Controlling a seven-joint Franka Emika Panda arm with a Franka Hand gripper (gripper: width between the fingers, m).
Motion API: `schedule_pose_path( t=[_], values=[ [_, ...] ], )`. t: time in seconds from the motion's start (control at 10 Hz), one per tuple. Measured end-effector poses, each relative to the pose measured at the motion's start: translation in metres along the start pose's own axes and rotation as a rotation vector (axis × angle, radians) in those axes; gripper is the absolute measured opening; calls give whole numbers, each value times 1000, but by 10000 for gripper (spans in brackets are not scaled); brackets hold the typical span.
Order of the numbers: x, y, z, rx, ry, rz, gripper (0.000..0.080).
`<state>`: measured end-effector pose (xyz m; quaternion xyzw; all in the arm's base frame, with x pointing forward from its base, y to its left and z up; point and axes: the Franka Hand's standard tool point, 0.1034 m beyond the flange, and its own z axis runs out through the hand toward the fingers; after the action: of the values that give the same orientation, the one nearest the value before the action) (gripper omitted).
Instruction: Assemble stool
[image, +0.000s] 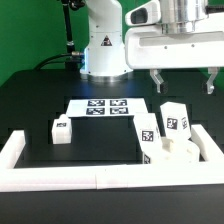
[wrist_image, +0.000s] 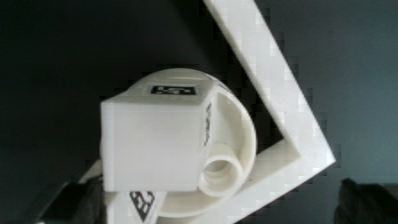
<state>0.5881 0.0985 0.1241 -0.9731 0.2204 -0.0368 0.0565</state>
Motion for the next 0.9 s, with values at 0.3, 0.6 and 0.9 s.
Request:
schedule_pose_path(
  t=[0.3, 0.6, 0.9],
  values=[
    [-11, -6, 6, -25, -39, -433, 648],
    [-8, -1, 7, -33, -35, -637, 648],
    [-5, 1, 11, -59, -20, -961, 648]
  ],
)
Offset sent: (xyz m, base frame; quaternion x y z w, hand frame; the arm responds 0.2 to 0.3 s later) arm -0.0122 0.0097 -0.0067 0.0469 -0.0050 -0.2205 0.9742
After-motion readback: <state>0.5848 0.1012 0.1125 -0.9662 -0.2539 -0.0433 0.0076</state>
